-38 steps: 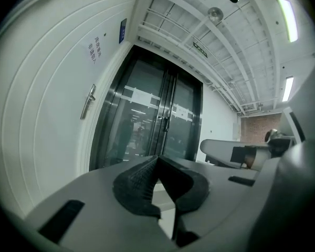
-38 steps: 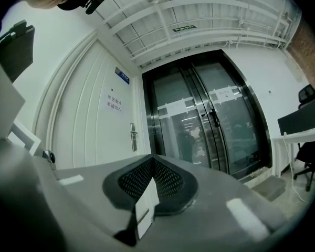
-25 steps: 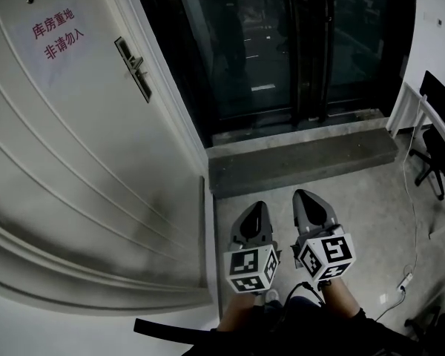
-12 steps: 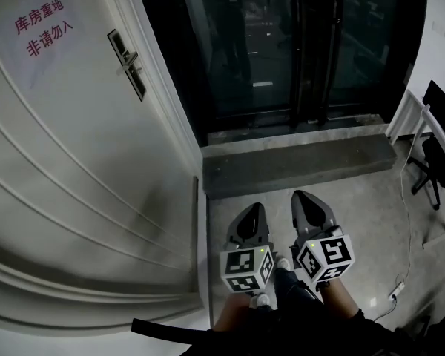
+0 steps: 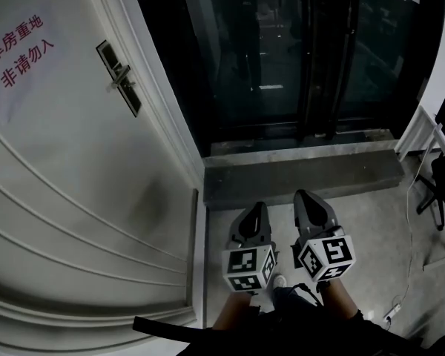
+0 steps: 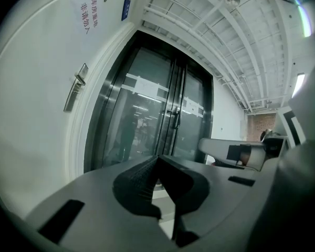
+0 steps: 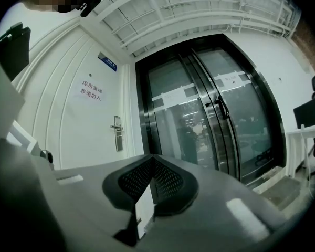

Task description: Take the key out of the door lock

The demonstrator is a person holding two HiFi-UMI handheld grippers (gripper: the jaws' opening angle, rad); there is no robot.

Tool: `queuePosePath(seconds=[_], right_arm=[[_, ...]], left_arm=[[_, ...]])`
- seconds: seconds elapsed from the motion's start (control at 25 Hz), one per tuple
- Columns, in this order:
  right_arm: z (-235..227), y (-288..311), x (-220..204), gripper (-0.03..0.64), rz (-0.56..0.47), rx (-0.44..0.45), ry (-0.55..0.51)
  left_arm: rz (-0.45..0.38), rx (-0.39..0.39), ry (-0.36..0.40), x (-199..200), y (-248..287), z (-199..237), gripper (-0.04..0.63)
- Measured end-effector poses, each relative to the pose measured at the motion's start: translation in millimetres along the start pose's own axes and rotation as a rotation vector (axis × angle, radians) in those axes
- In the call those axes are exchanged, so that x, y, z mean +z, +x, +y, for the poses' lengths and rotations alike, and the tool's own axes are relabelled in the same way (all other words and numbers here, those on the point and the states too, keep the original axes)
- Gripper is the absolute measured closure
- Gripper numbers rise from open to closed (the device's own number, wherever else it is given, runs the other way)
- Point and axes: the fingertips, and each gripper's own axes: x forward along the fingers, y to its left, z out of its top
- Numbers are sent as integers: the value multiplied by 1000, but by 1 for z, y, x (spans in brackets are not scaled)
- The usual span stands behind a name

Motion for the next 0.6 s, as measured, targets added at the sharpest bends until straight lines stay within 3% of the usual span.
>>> queuePosePath(seconds=[0.6], right_arm=[[-70,54,21,617,-15,45,13]], left_arm=[[-39,59,-9,19,83,-13,595]])
